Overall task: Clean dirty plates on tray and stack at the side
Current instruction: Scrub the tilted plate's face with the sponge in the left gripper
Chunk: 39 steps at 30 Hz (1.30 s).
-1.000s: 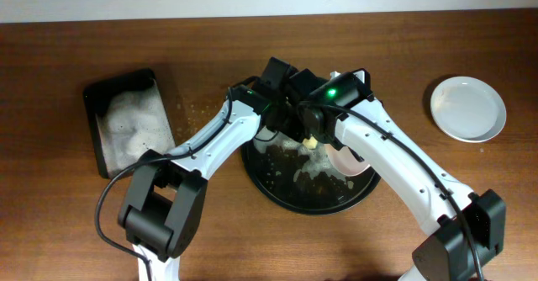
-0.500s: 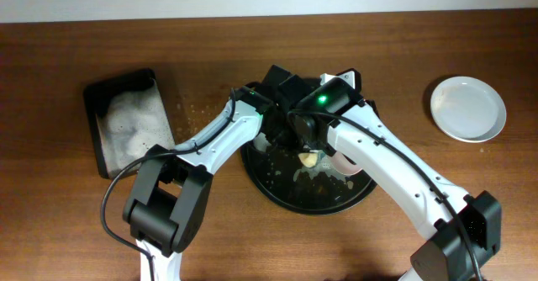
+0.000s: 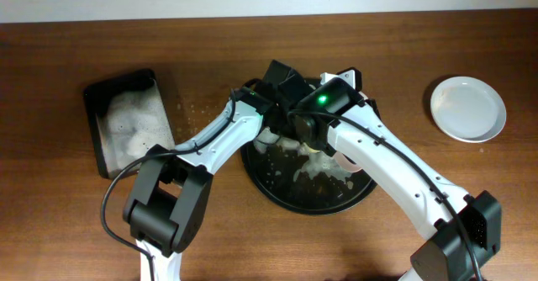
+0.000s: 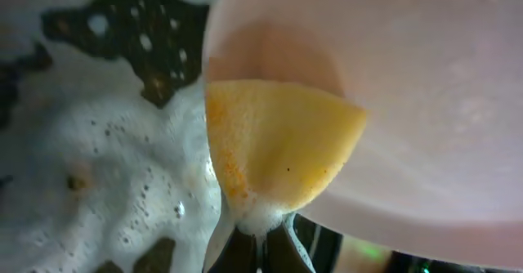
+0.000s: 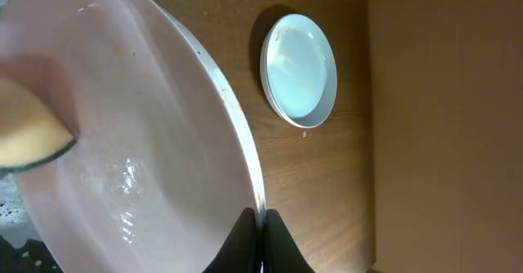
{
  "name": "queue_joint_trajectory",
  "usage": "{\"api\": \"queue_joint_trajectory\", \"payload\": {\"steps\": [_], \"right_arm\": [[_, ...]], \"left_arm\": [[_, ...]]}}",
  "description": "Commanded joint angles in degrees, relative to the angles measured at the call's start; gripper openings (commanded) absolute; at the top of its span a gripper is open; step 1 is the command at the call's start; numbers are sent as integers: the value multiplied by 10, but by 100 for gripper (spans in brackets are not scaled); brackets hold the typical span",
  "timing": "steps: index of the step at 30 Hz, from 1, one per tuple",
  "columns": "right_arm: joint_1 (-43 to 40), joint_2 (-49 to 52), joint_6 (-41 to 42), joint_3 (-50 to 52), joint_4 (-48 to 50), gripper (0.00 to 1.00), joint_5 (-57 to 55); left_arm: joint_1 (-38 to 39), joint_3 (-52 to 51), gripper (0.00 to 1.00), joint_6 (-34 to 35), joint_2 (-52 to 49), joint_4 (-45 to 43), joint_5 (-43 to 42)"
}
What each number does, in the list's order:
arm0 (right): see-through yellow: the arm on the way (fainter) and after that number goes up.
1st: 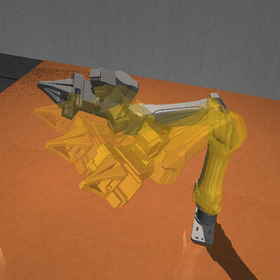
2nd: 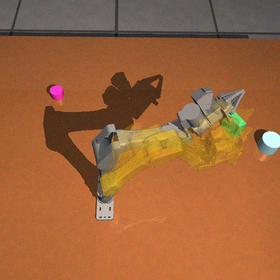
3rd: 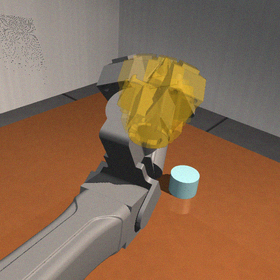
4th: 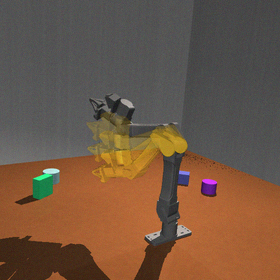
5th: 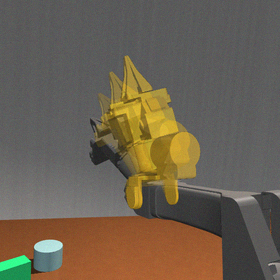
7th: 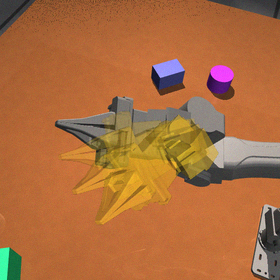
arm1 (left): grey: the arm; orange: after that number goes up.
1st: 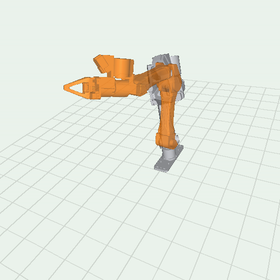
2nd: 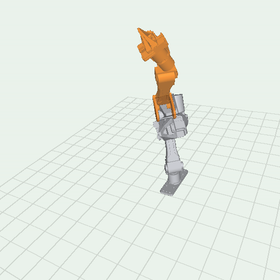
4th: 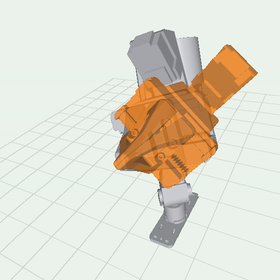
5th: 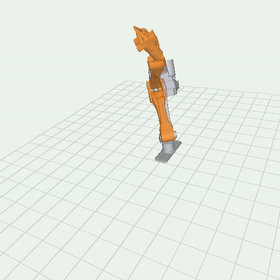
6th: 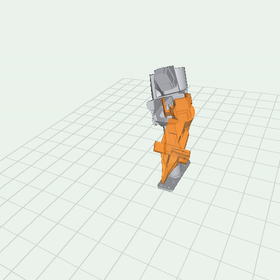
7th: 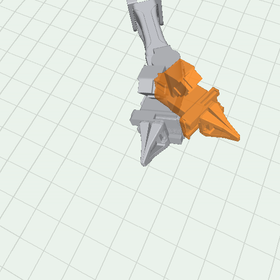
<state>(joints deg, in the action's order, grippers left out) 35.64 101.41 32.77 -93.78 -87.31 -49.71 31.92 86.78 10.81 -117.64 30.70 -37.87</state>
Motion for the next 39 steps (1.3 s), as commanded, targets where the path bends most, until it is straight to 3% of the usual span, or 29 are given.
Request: {"api": "queue_joint_trajectory", "payload": {"steps": [1,6,12,17,21,25,30,39], "right_arm": [[4,-7,7,-10,-1,4,-20],[4,-7,7,-10,-1,4,-20],[4,-7,7,-10,-1,4,-31],[4,-7,7,-10,-1,4,-35],[4,-7,7,-10,-1,4,-35],[4,-7,7,-10,-1,4,-35],[4,-7,7,-10,-1,4,-35],[4,-7,7,-10,-1,4,-36]], "left_arm": [[2,1,0,3,-7,-38,33],[3,1,0,26,-7,-13,32],[18,-1,0,104,-7,57,-59],[38,-1,0,109,-7,85,-156],[43,-1,0,111,-7,113,-164],[43,-4,0,110,-7,109,-62],[43,-5,0,110,-7,43,46],[20,-5,0,110,-7,-102,92]]}}
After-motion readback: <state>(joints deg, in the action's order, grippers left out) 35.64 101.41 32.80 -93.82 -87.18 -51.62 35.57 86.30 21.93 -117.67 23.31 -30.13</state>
